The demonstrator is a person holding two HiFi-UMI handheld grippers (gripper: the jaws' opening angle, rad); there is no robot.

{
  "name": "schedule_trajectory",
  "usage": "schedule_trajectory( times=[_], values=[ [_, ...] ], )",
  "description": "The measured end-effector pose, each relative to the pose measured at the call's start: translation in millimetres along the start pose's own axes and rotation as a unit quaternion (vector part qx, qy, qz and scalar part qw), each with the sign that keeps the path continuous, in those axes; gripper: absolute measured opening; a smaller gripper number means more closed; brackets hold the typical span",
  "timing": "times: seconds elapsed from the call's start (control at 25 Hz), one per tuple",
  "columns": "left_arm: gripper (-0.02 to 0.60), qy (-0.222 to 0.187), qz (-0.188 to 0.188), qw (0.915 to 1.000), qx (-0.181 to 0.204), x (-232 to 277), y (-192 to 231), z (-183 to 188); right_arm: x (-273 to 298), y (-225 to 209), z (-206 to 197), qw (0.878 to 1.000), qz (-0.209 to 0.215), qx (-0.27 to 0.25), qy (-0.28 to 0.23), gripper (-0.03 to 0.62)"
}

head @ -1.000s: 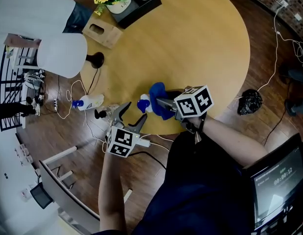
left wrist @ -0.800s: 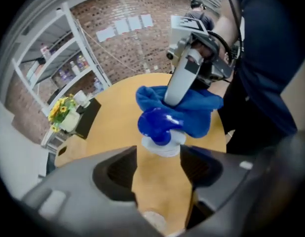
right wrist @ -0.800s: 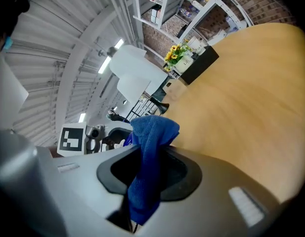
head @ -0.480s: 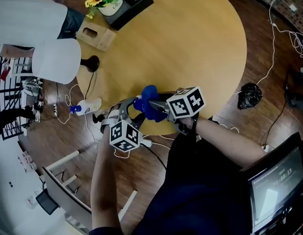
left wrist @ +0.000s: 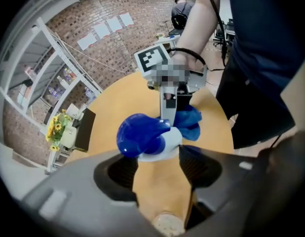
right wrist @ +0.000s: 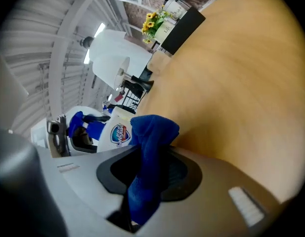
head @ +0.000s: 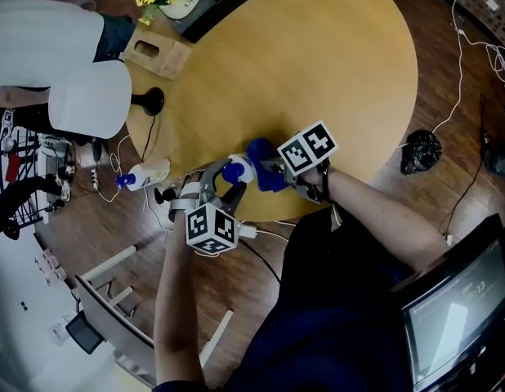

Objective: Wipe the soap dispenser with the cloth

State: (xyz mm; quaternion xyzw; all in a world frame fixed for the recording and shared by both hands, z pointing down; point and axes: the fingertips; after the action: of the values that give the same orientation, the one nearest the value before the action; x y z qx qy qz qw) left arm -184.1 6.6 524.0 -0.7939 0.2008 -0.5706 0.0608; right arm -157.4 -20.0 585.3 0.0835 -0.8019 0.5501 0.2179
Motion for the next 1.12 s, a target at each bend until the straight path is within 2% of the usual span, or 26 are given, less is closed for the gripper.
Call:
schedule_trajectory(
  times=[0.16, 0.32, 0.4, 0.48, 0.6, 0.72, 0.8, 0.96, 1.04, 1.12],
  values=[
    [0.262, 0.003, 0.005, 1.0000, 0.000, 1.3, -0.4, -0.5, 7.9, -20.7, -7.2, 0.997, -0.073, -0.008, 0.037, 0.104],
    [0.262, 0.009, 0.010, 0.9999, -0.002, 4.4, -0.1, -4.1, 13.1, -34.1, -13.3, 0.985, -0.153, -0.045, 0.066, 0.103],
    [0.262, 0.013, 0.014, 0.9998, -0.004, 5.5, -0.4, -6.9, 15.3, -35.9, -13.7, 0.980, -0.179, -0.059, 0.065, 0.101],
    [0.262, 0.017, 0.021, 0.9995, -0.015, 6.7, -0.7, -8.3, 15.7, -37.4, -13.2, 0.980, -0.186, -0.051, 0.057, 0.101],
    [0.261, 0.015, 0.039, 0.9971, -0.064, 8.3, 1.6, -7.8, 6.2, -36.5, -10.1, 0.987, -0.160, 0.001, 0.013, 0.103],
    [0.247, 0.014, 0.067, 0.9900, -0.123, 7.9, 4.6, -5.6, -16.8, -28.5, -5.6, 0.991, -0.116, 0.049, -0.053, 0.104],
    [0.232, 0.016, 0.088, 0.9828, -0.162, 6.8, 5.8, -3.5, -32.5, -18.9, -2.2, 0.990, -0.085, 0.065, -0.091, 0.104],
    [0.203, 0.015, 0.120, 0.9624, -0.243, 5.0, 8.4, 0.0, -49.0, 17.5, 4.9, 0.985, -0.006, 0.080, -0.155, 0.104],
    [0.192, 0.020, 0.130, 0.9599, -0.248, 4.4, 9.0, 0.5, -51.4, 35.9, 8.4, 0.979, 0.024, 0.080, -0.183, 0.104],
    [0.188, 0.027, 0.136, 0.9628, -0.232, 4.0, 9.4, -0.3, -51.5, 42.3, 11.9, 0.975, 0.035, 0.078, -0.204, 0.104]
  ],
)
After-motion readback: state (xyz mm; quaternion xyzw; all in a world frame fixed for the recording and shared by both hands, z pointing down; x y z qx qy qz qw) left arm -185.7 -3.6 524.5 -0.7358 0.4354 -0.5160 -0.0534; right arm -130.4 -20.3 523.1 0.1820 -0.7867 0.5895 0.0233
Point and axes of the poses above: the fingertips, and each gripper's own axes: x forward along the fingers, y to its left, z out of its top
